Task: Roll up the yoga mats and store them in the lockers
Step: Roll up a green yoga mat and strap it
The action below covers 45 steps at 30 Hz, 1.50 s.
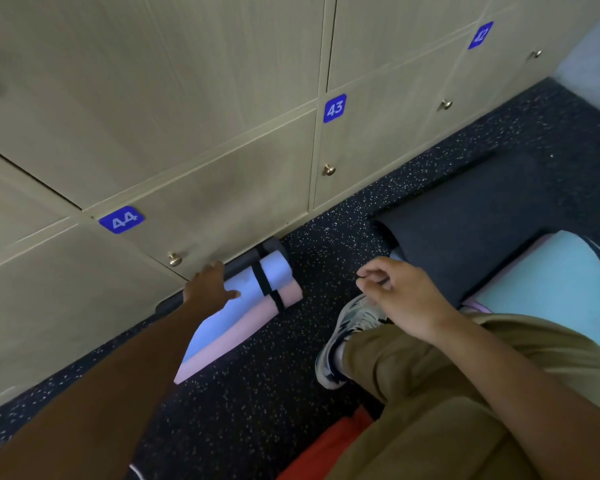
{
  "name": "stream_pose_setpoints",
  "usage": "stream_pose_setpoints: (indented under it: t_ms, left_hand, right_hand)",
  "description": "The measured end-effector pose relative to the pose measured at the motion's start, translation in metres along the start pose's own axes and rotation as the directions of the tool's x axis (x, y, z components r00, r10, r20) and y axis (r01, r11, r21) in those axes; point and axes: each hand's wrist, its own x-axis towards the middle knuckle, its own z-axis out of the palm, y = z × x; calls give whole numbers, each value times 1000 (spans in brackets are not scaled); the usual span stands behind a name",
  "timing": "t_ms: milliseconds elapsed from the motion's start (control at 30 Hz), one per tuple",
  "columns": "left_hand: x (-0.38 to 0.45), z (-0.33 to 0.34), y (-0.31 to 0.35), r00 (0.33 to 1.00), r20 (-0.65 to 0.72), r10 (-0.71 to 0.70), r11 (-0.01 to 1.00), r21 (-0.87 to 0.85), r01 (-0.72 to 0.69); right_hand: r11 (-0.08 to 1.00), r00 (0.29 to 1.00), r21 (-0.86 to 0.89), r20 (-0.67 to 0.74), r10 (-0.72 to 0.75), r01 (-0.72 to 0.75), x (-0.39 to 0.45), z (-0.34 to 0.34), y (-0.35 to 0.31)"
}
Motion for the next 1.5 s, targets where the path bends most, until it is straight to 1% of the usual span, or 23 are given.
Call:
stream_pose_setpoints:
  t_ms: [67,200,300,400,500,667,833,967,1067,1167,1233,1400,1500]
  left_hand:
    - [0,-5,11,999,-9,42,998,-38,-43]
    - [-1,-25,52,982,-26,188,978,-87,-190]
    - [-10,-49,100,956,-49,291,950,-101,-294]
    - [-22,-69,156,917,-86,390,915,-82,-396]
    - [-33,-77,212,882,-98,462,880,-71,-469]
    - [-51,-65,299,822,-63,567,813,-123,-570]
    - [-61,-40,371,774,-20,633,768,-102,-632]
    - [-63,-22,426,727,31,686,727,-79,-682]
    - [-63,-5,465,700,75,710,704,-83,-705]
    - [-63,20,497,693,115,712,701,-67,-710]
    - [-62,41,514,687,161,708,702,-51,-711]
    - [-55,89,545,687,244,685,712,-21,-702]
    - [-52,112,556,689,283,667,720,-8,-694]
  right_hand:
    - [1000,1000,12,-20,-3,3,2,-5,-1]
    - [999,998,34,-66,-12,15,9,-25,-4]
    - [999,993,22,-115,-30,32,12,-51,-3]
    - [999,988,-27,-150,-40,36,12,-85,9]
    - [999,980,-43,-199,14,-23,6,-120,36]
    - [977,952,-114,-270,143,-180,-13,-164,106]
    - [943,915,-68,-274,296,-326,-40,-189,184]
    - [916,904,-119,-254,344,-383,-54,-198,245]
    - [902,894,-101,-221,391,-419,-57,-197,295]
    - [889,882,-76,-192,431,-451,-52,-189,343]
    - [876,873,-94,-181,453,-474,-44,-184,371]
    - [850,846,-111,-221,484,-515,-11,-172,424]
    - [828,861,-242,-210,464,-505,11,-158,451]
